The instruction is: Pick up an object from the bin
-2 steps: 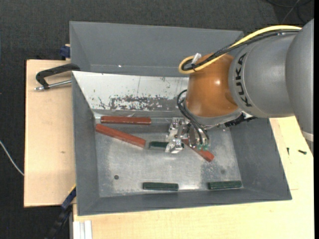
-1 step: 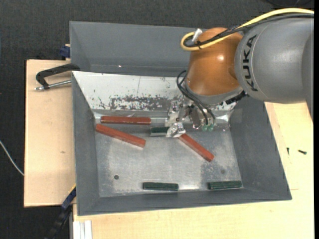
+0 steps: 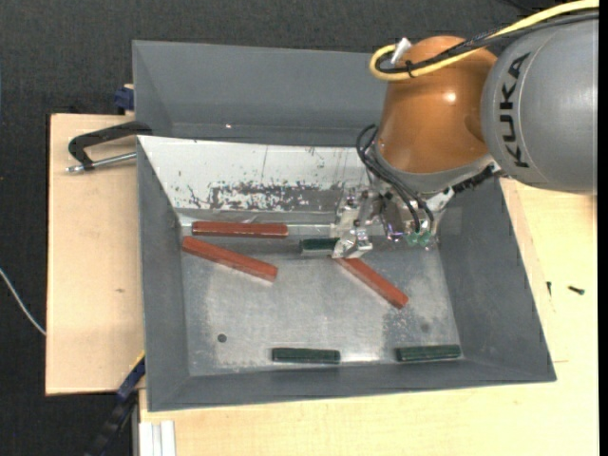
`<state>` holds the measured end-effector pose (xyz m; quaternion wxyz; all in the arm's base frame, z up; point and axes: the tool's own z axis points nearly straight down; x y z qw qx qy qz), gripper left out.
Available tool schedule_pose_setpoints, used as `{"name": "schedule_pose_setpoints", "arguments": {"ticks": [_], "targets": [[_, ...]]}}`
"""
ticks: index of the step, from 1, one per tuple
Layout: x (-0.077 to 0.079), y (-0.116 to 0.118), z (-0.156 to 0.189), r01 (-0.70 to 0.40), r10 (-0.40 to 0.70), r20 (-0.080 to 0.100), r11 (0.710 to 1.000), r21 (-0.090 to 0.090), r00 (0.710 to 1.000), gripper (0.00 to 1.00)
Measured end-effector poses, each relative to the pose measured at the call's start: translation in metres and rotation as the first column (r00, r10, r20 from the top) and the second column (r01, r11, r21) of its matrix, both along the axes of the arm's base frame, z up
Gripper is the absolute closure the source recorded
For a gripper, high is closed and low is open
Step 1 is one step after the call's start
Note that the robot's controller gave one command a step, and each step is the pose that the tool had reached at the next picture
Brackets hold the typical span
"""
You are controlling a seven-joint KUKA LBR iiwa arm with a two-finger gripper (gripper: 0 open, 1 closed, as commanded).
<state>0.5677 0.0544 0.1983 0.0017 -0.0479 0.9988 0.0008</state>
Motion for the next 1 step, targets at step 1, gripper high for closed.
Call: {"name": "schedule_pose_setpoints", "arguments": {"ticks": [1], "targets": [[0.0006,0.0026,0.0221,0.006,-0.006,0.005,1.0,0.0,1.0,1.0]]}}
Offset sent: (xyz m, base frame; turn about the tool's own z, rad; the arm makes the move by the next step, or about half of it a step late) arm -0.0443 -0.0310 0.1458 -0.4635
